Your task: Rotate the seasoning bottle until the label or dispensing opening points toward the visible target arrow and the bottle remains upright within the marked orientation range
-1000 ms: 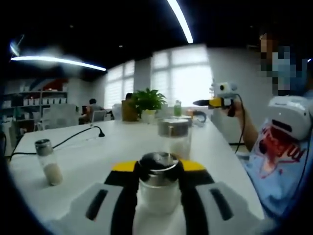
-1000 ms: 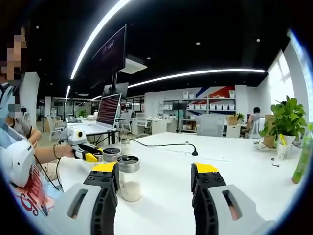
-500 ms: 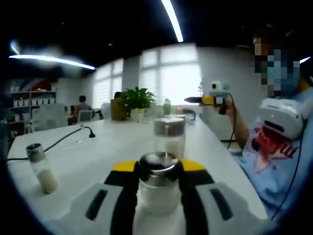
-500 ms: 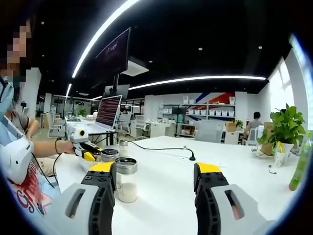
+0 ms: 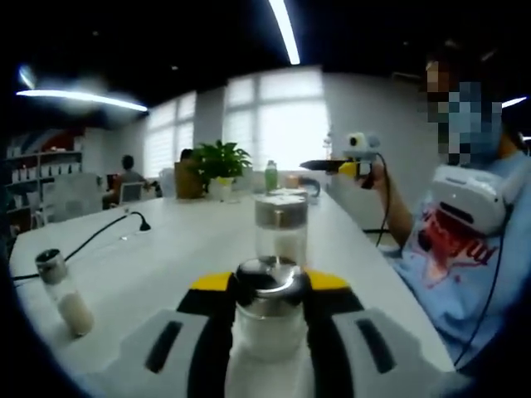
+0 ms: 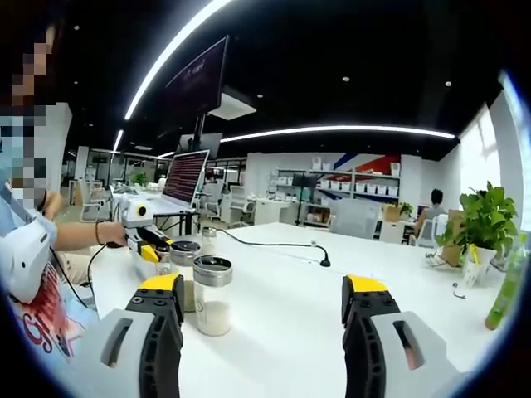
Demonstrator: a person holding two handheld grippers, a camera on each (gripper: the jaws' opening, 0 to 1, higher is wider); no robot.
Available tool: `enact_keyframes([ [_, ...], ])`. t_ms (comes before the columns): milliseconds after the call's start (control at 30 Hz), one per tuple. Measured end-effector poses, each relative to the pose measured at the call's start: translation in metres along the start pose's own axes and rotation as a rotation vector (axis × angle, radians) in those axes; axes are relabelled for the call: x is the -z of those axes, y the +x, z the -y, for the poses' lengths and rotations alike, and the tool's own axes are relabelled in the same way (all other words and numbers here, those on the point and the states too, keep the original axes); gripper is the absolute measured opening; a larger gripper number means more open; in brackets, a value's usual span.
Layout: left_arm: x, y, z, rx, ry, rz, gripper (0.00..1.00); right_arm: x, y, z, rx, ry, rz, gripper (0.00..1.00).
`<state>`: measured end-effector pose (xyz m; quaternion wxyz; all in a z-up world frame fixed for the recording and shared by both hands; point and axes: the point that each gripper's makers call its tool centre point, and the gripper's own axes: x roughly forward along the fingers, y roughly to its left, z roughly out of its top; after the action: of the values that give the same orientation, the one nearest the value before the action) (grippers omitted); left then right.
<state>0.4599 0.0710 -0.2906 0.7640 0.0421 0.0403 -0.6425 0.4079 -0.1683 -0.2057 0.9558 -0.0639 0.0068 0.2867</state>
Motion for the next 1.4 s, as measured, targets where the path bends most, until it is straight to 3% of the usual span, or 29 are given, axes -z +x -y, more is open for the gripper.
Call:
enact_keyframes([
  [133, 0.0, 0.001, 0.002, 0.011, 0.0, -0.004, 0.33, 0.002, 0.0, 0.004, 0.019, 0.013, -0.002, 0.87],
  [333, 0.0, 0.001, 0.005, 0.038, -0.001, -0.014, 0.35, 0.001, -0.004, 0.024, 0.108, 0.014, 0.015, 0.99],
  [533, 0.0, 0.002, 0.008, 0.051, -0.002, -0.021, 0.43, 0.003, -0.003, 0.023, 0.101, 0.012, 0.009, 0.99],
  [700, -0.004, 0.0, 0.004, 0.019, -0.013, -0.004, 0.5, 0.004, -0.001, 0.018, 0.082, 0.015, 0.007, 0.99],
  [833, -0.002, 0.001, 0.005, -0.014, -0.006, -0.033, 0.63, 0.004, -0.002, 0.02, 0.081, 0.011, 0.005, 0.98],
  [1000, -0.006, -0.006, 0.004, -0.053, -0.021, -0.026, 0.61, 0.005, -0.002, 0.022, 0.086, 0.013, 0.001, 0.97],
  [1100, -0.012, -0.009, 0.006, -0.083, -0.031, -0.003, 0.53, 0.005, -0.003, 0.022, 0.086, 0.018, 0.003, 0.97],
  [1233, -0.011, -0.009, 0.011, -0.102, -0.038, 0.003, 0.6, 0.006, -0.004, 0.026, 0.1, 0.022, -0.002, 0.97],
  [1300, -0.008, -0.01, 0.008, -0.139, -0.024, -0.007, 0.59, 0.005, -0.004, 0.026, 0.103, 0.021, -0.001, 0.97],
  [1400, -0.014, -0.014, 0.005, -0.186, -0.053, 0.028, 0.58, 0.005, -0.004, 0.025, 0.101, 0.02, -0.001, 0.97],
])
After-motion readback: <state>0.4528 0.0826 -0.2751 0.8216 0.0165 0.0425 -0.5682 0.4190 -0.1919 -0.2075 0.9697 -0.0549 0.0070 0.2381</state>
